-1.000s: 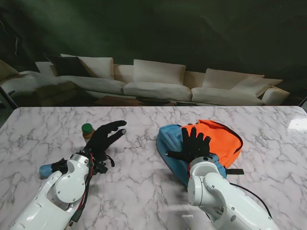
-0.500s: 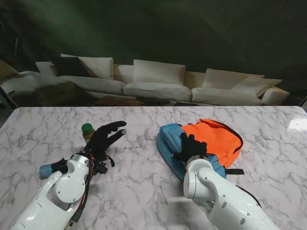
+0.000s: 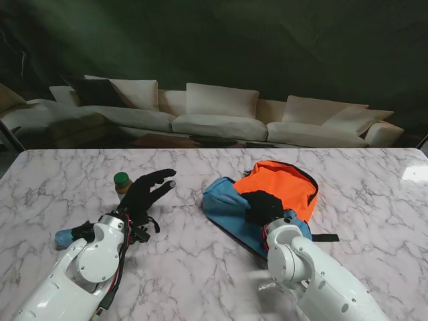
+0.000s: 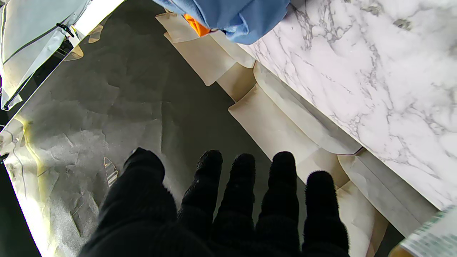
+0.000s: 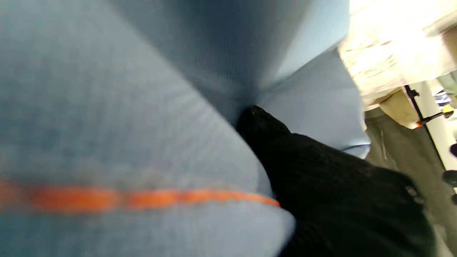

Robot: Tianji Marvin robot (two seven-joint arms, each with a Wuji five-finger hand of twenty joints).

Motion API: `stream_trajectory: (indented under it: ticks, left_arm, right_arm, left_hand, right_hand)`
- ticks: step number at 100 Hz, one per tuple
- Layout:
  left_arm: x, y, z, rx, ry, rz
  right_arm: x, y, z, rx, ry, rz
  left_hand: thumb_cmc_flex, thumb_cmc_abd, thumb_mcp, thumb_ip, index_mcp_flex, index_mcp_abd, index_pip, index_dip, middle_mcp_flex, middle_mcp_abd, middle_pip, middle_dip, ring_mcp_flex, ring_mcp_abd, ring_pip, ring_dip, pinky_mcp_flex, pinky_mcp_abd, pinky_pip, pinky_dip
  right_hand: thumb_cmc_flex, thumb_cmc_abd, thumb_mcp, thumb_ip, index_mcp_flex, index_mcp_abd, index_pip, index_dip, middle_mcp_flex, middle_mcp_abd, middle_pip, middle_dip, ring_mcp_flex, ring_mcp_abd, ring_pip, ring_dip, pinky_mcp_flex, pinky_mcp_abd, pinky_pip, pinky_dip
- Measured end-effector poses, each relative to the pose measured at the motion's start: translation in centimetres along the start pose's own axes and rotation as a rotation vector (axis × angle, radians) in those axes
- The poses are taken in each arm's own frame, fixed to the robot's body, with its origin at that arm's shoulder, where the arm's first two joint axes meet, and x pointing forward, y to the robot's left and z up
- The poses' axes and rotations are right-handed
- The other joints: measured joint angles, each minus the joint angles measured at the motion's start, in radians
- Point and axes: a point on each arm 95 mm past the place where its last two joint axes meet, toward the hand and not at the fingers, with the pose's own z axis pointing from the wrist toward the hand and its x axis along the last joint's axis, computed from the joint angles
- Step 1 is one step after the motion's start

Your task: Put the umbrella and water cup into the side pockets of the backpack

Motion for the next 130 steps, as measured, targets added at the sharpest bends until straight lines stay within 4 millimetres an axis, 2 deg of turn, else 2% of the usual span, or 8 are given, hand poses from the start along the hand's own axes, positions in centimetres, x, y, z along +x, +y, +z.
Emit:
stream_trajectory:
  ticks: [53,62,67,71,78,89,102,130]
  left_arm:
    - [-0.2,-0.4,0.0,0.02,0.002,0.003]
    - [-0.2,-0.3,0.0,0.016,0.002,0.003]
    - [-0.3,-0.3,0.0,0.014,0.002,0.003]
    - [-0.3,-0.2,0.0,0.013,0.001,0.003]
    - [-0.3,-0.2,0.1,0.012,0.001,0.003]
    - [-0.3,-0.2,0.1,0.011,0.001,0.003]
    - [-0.3,-0.2,0.1,0.012,0.001,0.004]
    - [-0.4,-0.1,0.1,0.01,0.002,0.005]
  right_arm:
    - [3.8,0.9,-3.7,0.043,0.461,0.043]
    - [4.2,-0.4,-4.1,0.11,0.482,0.025]
    - [4.1,-1.3,-4.3,0.194,0.49,0.007]
    - [3.9,-2.0,-4.5,0.291,0.494,-0.008]
    - [3.6,-2.4,-4.9,0.411,0.51,-0.031]
    - [3.2,-1.9,-5.1,0.359,0.531,-0.037]
    - [2.1,-1.2,-5.8,0.305,0.521,-0.004]
    - [2.3,3.6,-6.9,0.137,0.539,0.043]
  left_hand:
    - [0.0,0.0,0.0,0.0,0.0,0.0,0.0,0.0,0.0,0.0,0.0,0.0,0.0,0.0,0.0,0.0,0.0,0.0,0.0,0.0]
    - [0.0,0.0,0.0,0.0,0.0,0.0,0.0,0.0,0.0,0.0,0.0,0.0,0.0,0.0,0.0,0.0,0.0,0.0,0.0,0.0]
    - [0.0,0.0,0.0,0.0,0.0,0.0,0.0,0.0,0.0,0.0,0.0,0.0,0.0,0.0,0.0,0.0,0.0,0.0,0.0,0.0]
    - [0.0,0.0,0.0,0.0,0.0,0.0,0.0,0.0,0.0,0.0,0.0,0.0,0.0,0.0,0.0,0.0,0.0,0.0,0.0,0.0]
    - [0.0,0.0,0.0,0.0,0.0,0.0,0.0,0.0,0.0,0.0,0.0,0.0,0.0,0.0,0.0,0.0,0.0,0.0,0.0,0.0]
    - [0.0,0.0,0.0,0.0,0.0,0.0,0.0,0.0,0.0,0.0,0.0,0.0,0.0,0.0,0.0,0.0,0.0,0.0,0.0,0.0]
    - [0.0,0.0,0.0,0.0,0.0,0.0,0.0,0.0,0.0,0.0,0.0,0.0,0.0,0.0,0.0,0.0,0.0,0.0,0.0,0.0]
    - [0.0,0.0,0.0,0.0,0.0,0.0,0.0,0.0,0.0,0.0,0.0,0.0,0.0,0.0,0.0,0.0,0.0,0.0,0.0,0.0]
  right_hand:
    - [0.0,-0.011,0.007,-0.025,0.095,-0.037,0.015,0.006,0.059,-0.039,0.0,0.036,0.051,-0.033,0.045,0.073,-0.004,-0.013,0.01,0.04]
    - [0.0,0.029,-0.03,-0.006,0.062,-0.037,0.001,0.001,-0.037,-0.039,-0.039,0.001,-0.029,-0.028,-0.001,0.076,-0.127,-0.013,-0.042,0.053]
    - [-0.001,0.1,-0.137,0.036,-0.048,-0.037,0.042,-0.112,-0.175,-0.012,-0.061,-0.04,-0.152,-0.023,-0.025,0.062,-0.248,0.003,-0.072,0.087]
    - [-0.096,0.147,-0.229,0.058,-0.165,-0.036,0.065,-0.174,-0.295,0.029,-0.08,-0.074,-0.276,-0.024,-0.048,0.036,-0.362,0.024,-0.102,0.106]
    - [-0.326,0.179,-0.287,0.146,-0.262,0.007,-0.051,-0.148,-0.447,0.09,-0.121,-0.131,-0.437,-0.026,-0.068,-0.008,-0.531,0.009,-0.132,0.125]
    - [-0.467,0.183,-0.362,0.166,-0.336,0.026,-0.14,-0.096,-0.542,0.115,-0.176,-0.165,-0.515,-0.016,-0.167,-0.105,-0.61,0.061,-0.245,0.1]
    - [-0.49,0.197,-0.417,0.166,-0.345,0.027,-0.172,-0.083,-0.565,0.115,-0.185,-0.171,-0.566,0.045,-0.255,-0.163,-0.654,0.091,-0.316,0.066]
    - [-0.488,0.26,-0.513,0.178,-0.329,0.026,-0.185,-0.06,-0.548,0.114,-0.195,-0.181,-0.566,0.045,-0.281,-0.169,-0.666,0.128,-0.359,0.042]
